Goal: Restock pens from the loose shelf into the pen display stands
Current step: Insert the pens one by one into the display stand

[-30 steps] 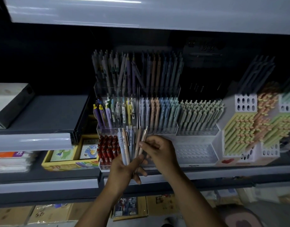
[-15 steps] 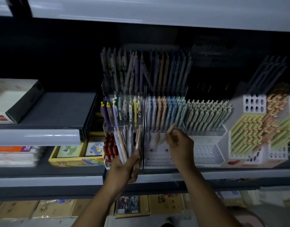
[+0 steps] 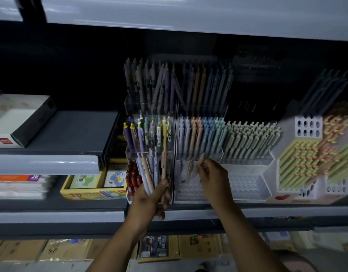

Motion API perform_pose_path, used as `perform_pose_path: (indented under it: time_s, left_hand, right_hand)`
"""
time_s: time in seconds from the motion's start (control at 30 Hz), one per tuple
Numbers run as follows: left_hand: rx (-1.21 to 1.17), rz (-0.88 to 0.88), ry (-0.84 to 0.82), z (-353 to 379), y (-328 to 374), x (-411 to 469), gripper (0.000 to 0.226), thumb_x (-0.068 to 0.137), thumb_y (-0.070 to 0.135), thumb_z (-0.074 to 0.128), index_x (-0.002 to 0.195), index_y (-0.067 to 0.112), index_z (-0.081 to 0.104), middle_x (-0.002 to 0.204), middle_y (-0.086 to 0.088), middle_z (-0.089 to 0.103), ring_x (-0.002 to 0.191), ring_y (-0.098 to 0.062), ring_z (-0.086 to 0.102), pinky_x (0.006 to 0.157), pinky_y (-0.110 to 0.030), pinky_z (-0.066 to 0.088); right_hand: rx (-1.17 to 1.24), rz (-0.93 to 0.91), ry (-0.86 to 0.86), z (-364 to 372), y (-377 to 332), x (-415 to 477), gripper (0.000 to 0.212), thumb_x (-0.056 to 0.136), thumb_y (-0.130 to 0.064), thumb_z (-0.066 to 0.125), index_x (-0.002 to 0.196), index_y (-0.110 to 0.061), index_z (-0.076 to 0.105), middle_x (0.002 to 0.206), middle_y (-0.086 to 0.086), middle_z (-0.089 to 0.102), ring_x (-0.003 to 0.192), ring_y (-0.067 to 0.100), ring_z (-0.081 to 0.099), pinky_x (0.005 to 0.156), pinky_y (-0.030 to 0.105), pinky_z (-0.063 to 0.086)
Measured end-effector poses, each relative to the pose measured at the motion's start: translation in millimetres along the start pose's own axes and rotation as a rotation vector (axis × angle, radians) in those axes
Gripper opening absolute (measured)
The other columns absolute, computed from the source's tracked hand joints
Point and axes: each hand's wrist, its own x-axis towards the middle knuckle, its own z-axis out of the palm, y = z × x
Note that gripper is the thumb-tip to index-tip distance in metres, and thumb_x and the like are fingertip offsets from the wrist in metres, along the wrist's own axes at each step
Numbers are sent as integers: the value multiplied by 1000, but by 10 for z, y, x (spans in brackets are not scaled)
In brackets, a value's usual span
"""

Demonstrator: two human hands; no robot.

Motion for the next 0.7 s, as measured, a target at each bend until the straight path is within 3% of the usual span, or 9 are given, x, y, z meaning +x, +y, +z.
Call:
perform_pose_path:
  time_s: [0.1,0.23,0.43,0.7]
  left_hand:
    - [7,3,-4,15,-1,9,30,98,31,62,83,6,61,73,-17,57,55,-23,53,41,-25,35]
    - [-22,-4,-46,46,-7,17,29,97,29,64,83,4,60,68,-17,53,49,-20,43,42,-24,28]
    - [-11,11,-85,58,-22,5,30,98,27,63,75,7,64,67,-21,49,46,-20,35,43,-26,28]
    - [-48,14,-67,80,-29,-19,24,98,20,62,82,2,62,68,-18,56,45,-16,45,40,-23,30]
  right_hand:
    - [-17,10,-12,15,12,-3,15,99,-19,63,87,-10,66,82,2,68,70,9,61,60,5,40]
    - [-29,6,-55,94,54,-16,17,99,-21,62,87,-10,67,83,4,70,75,13,65,65,23,50]
    - [-50,57,-116,183,95,-72,18,99,-17,60,87,-8,70,85,10,71,78,20,66,67,22,41]
    - [-69,86,-175,173,59,-18,27,101,-22,57,82,-8,70,81,10,71,75,20,65,69,31,53]
